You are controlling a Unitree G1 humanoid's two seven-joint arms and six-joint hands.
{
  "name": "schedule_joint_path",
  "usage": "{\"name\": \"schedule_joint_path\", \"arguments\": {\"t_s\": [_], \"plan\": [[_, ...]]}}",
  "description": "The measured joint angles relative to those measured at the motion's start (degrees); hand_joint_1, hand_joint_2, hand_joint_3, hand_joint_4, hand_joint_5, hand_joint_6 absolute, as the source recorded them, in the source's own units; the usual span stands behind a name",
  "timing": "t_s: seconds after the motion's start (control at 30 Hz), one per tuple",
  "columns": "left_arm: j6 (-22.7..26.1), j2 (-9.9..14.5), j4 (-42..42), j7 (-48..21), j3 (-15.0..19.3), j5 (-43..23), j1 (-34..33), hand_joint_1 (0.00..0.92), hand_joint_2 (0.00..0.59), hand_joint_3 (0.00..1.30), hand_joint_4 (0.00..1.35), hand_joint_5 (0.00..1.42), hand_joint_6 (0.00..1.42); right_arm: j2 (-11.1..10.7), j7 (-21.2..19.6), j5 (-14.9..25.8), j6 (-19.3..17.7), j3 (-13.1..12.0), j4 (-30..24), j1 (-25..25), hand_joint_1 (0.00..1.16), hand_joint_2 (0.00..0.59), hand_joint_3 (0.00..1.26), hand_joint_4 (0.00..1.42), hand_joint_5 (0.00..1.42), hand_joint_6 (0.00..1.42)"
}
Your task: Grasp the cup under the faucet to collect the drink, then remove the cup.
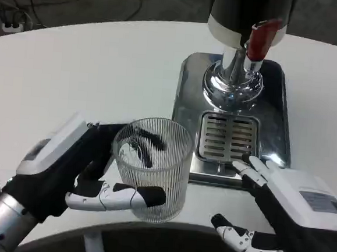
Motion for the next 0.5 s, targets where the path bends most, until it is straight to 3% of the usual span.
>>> {"name": "schedule_joint_path", "arguments": {"t_s": [0.5], "plan": [[-2.06, -1.33, 20.34, 4.74, -5.09, 7.75, -16.81, 0.554, 0.280, 1.04, 1.24, 1.42, 1.42, 1.41, -0.03, 1.79, 0.62, -5.99, -7.08, 5.86, 0.41, 0.390, 0.11, 0.00, 0.00, 0.00]]}}
